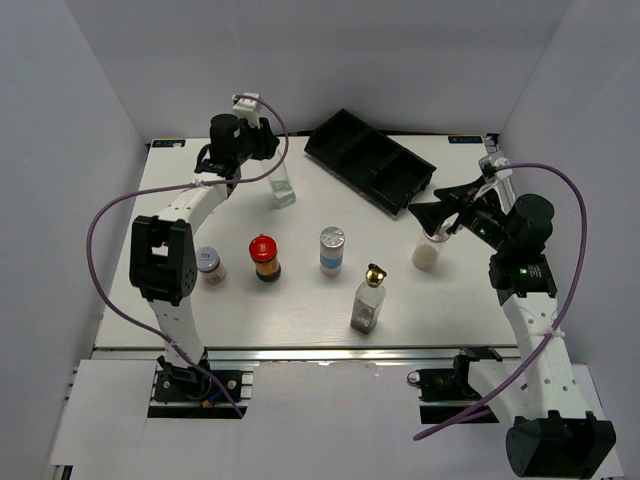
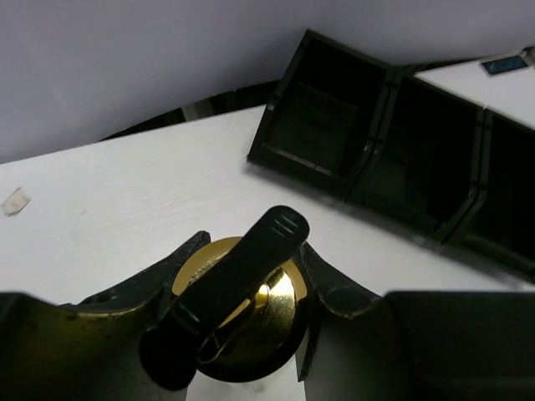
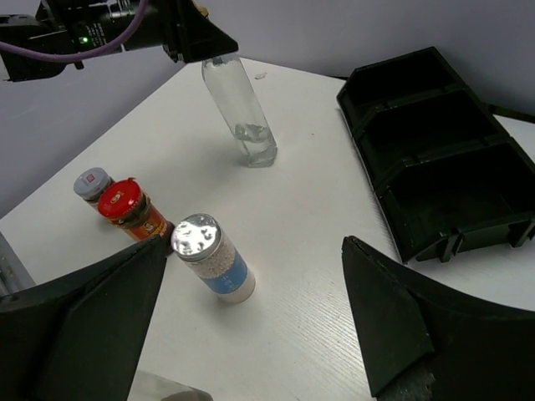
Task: Organize the condiment bottles
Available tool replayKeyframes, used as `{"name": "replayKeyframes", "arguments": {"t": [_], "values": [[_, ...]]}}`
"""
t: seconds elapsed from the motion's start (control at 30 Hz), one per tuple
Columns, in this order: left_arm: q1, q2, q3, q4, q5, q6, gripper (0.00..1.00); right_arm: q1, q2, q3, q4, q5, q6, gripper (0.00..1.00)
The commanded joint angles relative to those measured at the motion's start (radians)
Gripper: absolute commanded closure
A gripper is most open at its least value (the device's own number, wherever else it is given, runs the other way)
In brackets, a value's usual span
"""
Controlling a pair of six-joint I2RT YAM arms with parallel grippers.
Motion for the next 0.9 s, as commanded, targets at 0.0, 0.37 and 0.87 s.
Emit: {"name": "replayKeyframes", "arguments": {"t": [0.0, 0.37, 0.87], "values": [[-0.023, 0.028, 0.15, 0.155, 0.023, -0.147, 1.0, -0.002, 0.018, -0.016, 0.081, 0.05, 0.016, 0.11], [-0.126, 0.385, 0.886, 0.033, -0.158, -0.123, 1.0, -0.004, -0.022, -0.048, 0.056, 0.311, -0.023, 0.11], [-0.195, 0.6, 0.992, 0.4, -0.296, -0.082, 1.0, -0.004, 0.032, -0.056, 0.047, 0.428, -0.058, 0.11]]}}
